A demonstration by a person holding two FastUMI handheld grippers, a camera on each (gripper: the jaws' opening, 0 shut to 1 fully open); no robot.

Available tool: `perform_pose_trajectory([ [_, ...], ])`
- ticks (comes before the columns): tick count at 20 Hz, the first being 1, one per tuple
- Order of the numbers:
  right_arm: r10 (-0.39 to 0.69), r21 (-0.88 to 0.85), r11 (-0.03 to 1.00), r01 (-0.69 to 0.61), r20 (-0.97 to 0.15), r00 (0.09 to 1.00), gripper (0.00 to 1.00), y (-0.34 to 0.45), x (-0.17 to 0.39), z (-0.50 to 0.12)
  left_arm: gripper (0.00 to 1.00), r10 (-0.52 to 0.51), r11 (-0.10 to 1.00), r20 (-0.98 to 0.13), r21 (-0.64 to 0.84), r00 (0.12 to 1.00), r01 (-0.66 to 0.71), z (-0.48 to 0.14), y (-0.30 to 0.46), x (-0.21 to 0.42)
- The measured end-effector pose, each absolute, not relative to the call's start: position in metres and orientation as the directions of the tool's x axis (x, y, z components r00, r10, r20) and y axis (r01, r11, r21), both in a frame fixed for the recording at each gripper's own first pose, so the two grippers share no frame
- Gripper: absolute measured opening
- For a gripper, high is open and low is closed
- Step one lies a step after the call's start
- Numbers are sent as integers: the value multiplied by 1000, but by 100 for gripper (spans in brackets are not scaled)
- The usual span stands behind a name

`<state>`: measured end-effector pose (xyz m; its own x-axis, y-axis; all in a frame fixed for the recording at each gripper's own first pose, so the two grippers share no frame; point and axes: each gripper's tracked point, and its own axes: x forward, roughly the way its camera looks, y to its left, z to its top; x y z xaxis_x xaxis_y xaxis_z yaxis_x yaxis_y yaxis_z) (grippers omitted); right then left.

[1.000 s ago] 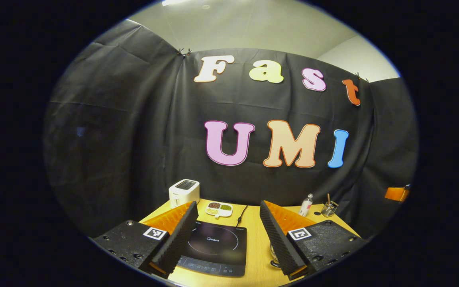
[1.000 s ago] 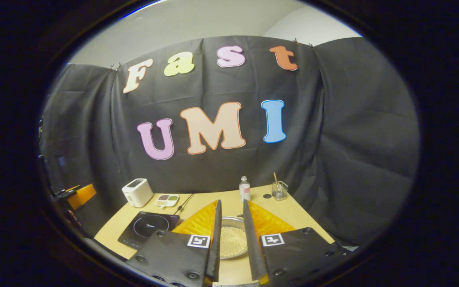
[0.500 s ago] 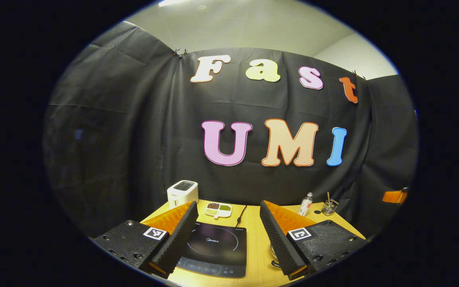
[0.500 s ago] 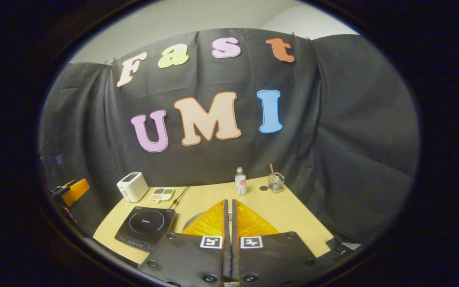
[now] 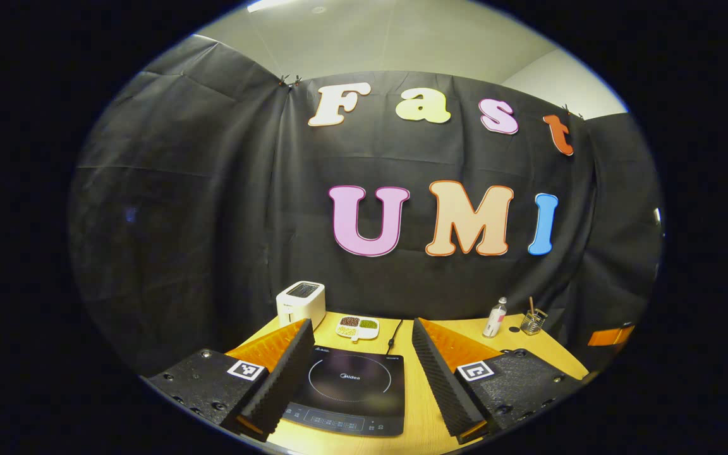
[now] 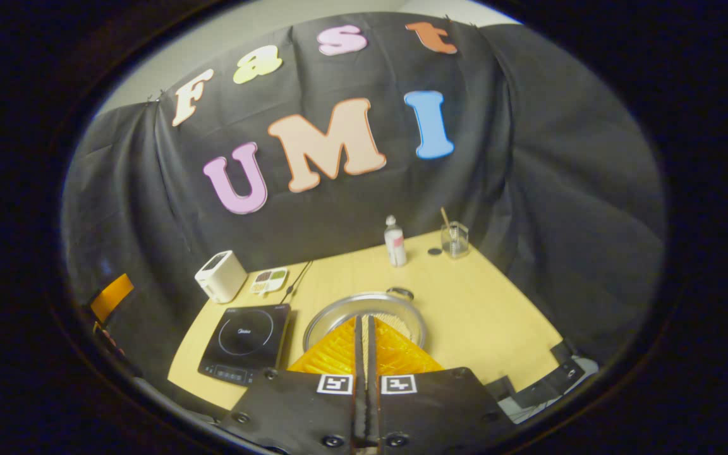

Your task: First push the handle of the pot to place it horizontally, then grasp the pot with both hands and set it on the induction cooktop.

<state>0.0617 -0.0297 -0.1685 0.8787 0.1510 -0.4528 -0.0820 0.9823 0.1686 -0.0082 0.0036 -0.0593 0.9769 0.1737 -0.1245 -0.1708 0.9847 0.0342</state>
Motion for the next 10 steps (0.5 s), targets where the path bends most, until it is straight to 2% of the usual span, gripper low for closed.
perform_pose_trajectory([
  [4, 216, 261, 962, -77, -560, 800, 0, -9, 53, -212, 95, 183, 983, -147, 43, 972, -178, -70, 17, -13],
  [5, 228, 273, 959, -75, -590, 775, 0, -3, 50, -224, 99, 180, 984, -149, 42, 972, -176, -71, 20, -14],
  [6, 236, 281, 957, -69, -618, 750, 0, 3, 47, -235, 95, 179, 984, -151, 40, 972, -175, -73, 24, -14],
  [10, 237, 294, 955, -26, -712, 661, 3, 16, 32, -277, 95, 187, 982, -171, 46, 967, -182, -81, 43, -17],
])
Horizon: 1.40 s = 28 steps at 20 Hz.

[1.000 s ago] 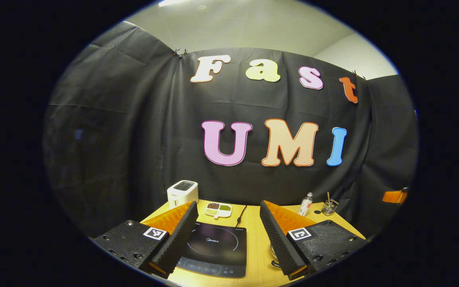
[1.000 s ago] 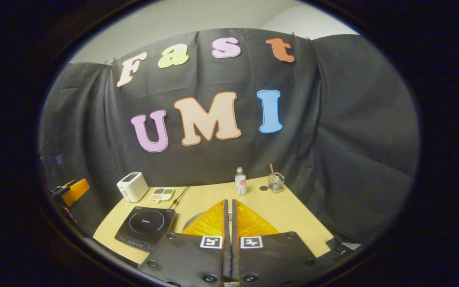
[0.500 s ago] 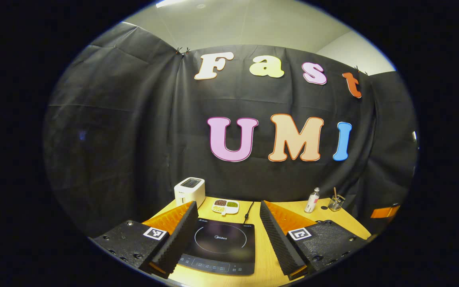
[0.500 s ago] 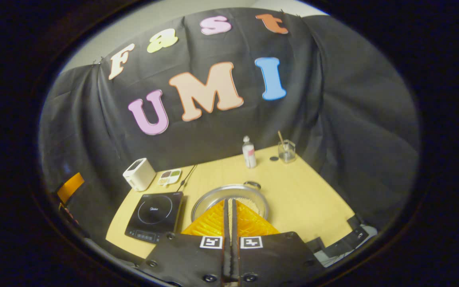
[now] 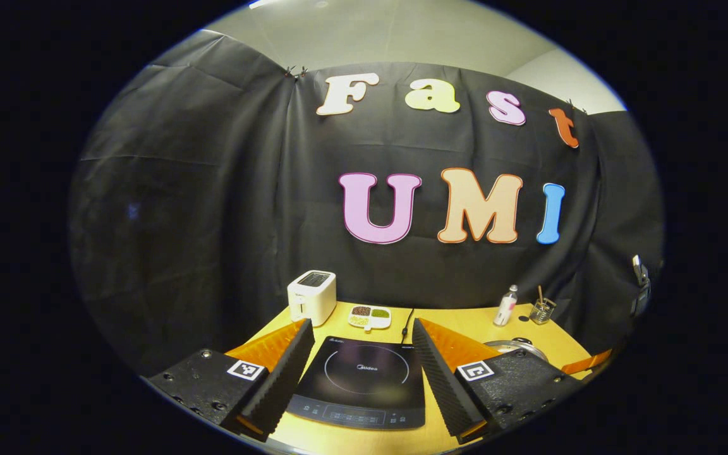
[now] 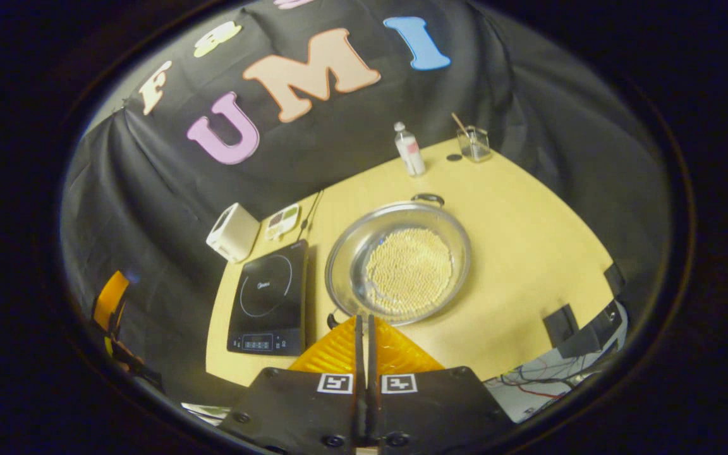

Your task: First push the handle of the pot to place it horizontally, then grasp the pot with both hands and set it on the induction cooktop.

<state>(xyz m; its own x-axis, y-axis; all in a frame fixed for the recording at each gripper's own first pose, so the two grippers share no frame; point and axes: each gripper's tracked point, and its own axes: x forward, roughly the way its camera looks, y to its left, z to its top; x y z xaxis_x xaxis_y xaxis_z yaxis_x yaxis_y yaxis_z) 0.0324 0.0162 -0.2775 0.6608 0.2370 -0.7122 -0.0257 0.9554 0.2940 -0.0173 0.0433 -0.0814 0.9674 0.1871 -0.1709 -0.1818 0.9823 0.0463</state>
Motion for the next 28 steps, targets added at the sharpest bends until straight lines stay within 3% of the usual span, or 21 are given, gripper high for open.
perform_pose_trajectory([
  [3, 231, 307, 951, 35, -780, 582, 2, 24, 27, -310, 91, 191, 981, -178, 60, 965, -184, -86, 57, -22],
  [12, 241, 347, 917, 195, -874, 421, 0, 32, 26, -388, 95, 226, 974, -225, 71, 948, -216, -111, 89, -31],
  [14, 226, 324, 926, 196, -888, 401, 2, 32, 30, -400, 91, 234, 972, -236, 66, 943, -225, -116, 95, -34],
  [20, 164, 229, 965, 130, -908, 385, 2, 37, 42, -427, 92, 256, 967, -255, 56, 932, -250, -126, 110, -39],
  [23, 153, 214, 969, 127, -916, 371, 2, 44, 46, -432, 99, 264, 965, -262, 60, 928, -257, -130, 116, -42],
  [26, 145, 196, 974, 111, -922, 359, 0, 50, 47, -435, 92, 265, 964, -264, 61, 927, -259, -129, 117, -42],
  [28, 139, 186, 978, 99, -924, 355, 3, 52, 48, -434, 92, 268, 963, -264, 65, 926, -261, -130, 120, -42],
])
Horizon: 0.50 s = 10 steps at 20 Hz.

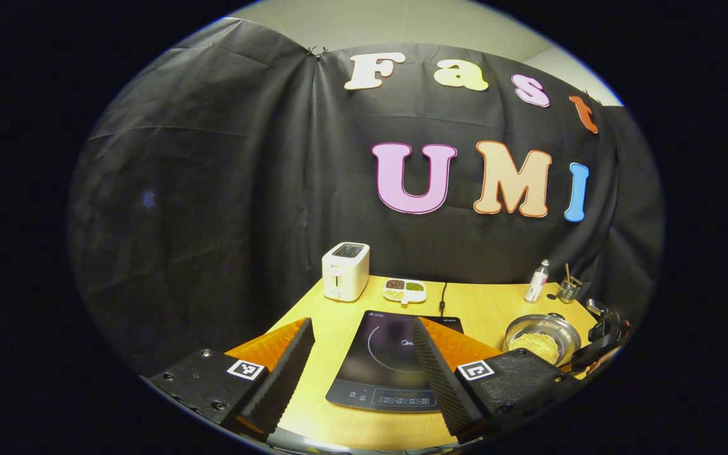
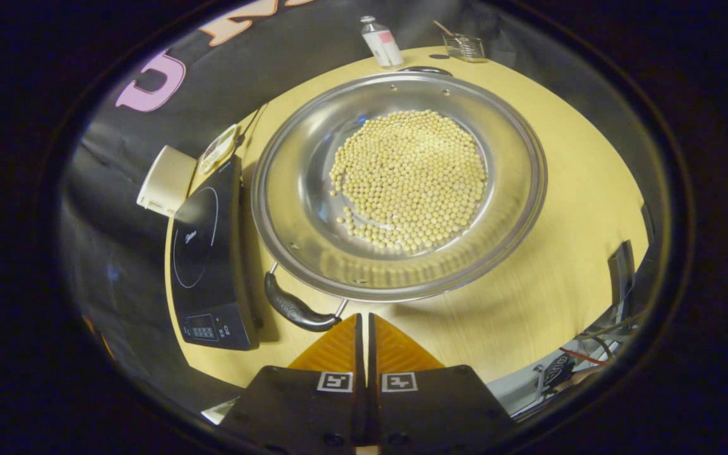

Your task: First push the handle of the pot to place it horizontally, then grasp the pot with both hands and set it on the induction cooktop.

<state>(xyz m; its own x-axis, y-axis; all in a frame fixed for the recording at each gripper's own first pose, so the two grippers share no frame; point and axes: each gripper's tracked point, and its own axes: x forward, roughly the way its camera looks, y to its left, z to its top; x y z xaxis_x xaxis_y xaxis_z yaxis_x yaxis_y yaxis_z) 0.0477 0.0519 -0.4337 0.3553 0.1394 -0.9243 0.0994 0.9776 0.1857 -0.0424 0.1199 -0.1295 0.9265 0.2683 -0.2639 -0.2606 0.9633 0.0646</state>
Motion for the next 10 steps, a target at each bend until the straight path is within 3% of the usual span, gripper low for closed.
perform_pose_trajectory([
  [10, 116, 157, 983, 96, -932, 344, 2, 90, 58, -430, 96, 245, 969, -286, 38, 926, -244, -140, 120, -38],
])
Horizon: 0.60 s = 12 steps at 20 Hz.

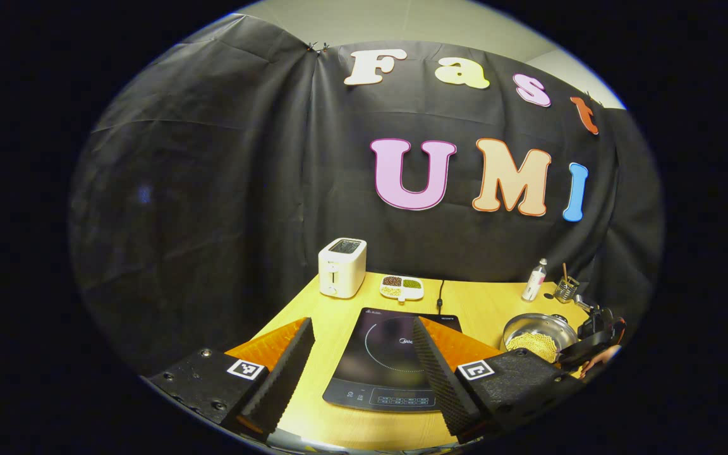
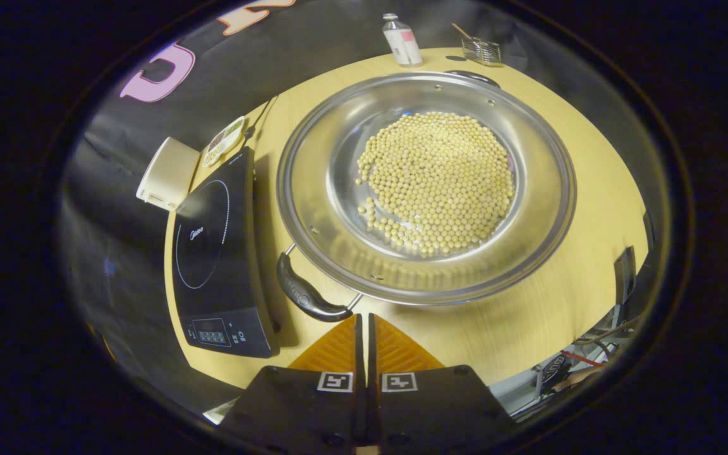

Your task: First push the handle of the pot to place it horizontally, then grasp the pot with both hands and set it on the induction cooktop.

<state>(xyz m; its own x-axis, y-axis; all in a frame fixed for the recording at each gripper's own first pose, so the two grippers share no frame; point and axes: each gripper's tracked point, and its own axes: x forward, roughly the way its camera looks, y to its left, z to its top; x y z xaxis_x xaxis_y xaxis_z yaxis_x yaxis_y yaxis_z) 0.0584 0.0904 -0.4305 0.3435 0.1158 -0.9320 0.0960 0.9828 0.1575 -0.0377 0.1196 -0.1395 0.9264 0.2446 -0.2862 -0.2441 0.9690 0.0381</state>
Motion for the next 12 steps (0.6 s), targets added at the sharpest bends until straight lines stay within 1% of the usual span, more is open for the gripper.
perform_pose_trajectory([
  [5, 73, 121, 987, 102, -923, 379, 2, 110, 73, -431, 96, 253, 967, -297, 38, 921, -253, -143, 127, -40],
  [6, 68, 117, 988, 105, -922, 382, 2, 114, 76, -431, 92, 253, 967, -298, 39, 920, -253, -143, 127, -41],
  [7, 64, 114, 988, 109, -921, 383, 2, 117, 80, -431, 96, 251, 967, -302, 38, 920, -251, -144, 127, -41],
  [12, 52, 120, 981, 152, -919, 391, 2, 137, 99, -432, 96, 247, 968, -324, 40, 913, -248, -151, 125, -43],
])
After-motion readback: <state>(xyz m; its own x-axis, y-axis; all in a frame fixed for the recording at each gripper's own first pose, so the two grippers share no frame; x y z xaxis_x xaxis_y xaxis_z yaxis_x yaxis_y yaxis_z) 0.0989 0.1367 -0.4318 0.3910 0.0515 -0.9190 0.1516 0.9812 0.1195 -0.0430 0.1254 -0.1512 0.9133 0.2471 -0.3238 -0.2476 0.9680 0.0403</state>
